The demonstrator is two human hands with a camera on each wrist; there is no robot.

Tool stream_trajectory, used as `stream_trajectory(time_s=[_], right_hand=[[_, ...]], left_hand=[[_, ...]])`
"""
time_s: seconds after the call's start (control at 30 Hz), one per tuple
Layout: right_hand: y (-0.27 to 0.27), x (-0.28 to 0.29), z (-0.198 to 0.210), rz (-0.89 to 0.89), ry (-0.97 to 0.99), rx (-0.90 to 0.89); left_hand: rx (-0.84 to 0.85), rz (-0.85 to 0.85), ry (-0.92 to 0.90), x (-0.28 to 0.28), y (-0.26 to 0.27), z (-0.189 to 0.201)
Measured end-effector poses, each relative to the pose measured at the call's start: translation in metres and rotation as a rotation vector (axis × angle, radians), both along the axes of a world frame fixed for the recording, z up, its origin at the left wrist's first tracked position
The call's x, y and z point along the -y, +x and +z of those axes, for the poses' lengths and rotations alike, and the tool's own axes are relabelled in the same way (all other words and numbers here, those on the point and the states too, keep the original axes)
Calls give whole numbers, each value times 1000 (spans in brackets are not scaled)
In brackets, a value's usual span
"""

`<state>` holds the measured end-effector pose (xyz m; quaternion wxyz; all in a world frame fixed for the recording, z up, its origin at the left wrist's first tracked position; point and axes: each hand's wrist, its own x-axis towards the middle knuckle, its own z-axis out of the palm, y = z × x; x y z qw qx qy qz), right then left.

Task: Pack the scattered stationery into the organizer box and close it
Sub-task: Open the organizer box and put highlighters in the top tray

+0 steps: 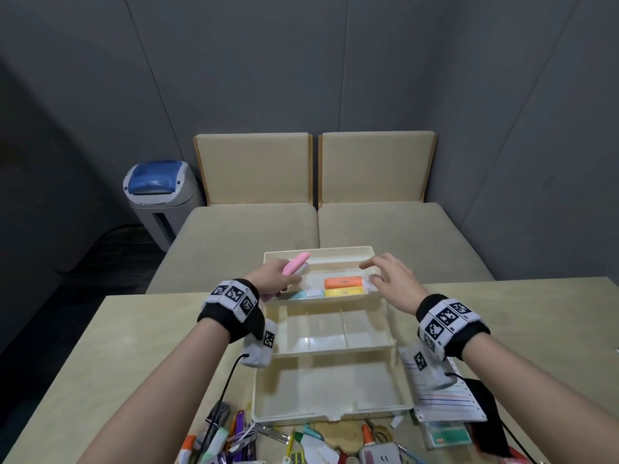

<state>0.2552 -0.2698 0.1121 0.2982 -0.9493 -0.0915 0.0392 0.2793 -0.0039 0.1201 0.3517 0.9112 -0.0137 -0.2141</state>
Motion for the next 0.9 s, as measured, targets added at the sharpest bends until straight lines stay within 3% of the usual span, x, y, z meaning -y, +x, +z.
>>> stream_trajectory(time_s=[0.17,0.3,0.4,0.53,0.9], right_hand=[[-23,11,1,-17,97,44],[-49,9,-1,-19,150,26],[-65,8,-6,-11,204,25],[-85,6,-15,-15,266,10],[-95,-7,-25,-48,323,-30]], left_hand=[[-135,17,-298,-4,10,9],[-160,14,-394,3,19,15],[-122,-71,-260,7,24,14],[10,-194,146,10,27,8],[208,-336,385,19,23,4]])
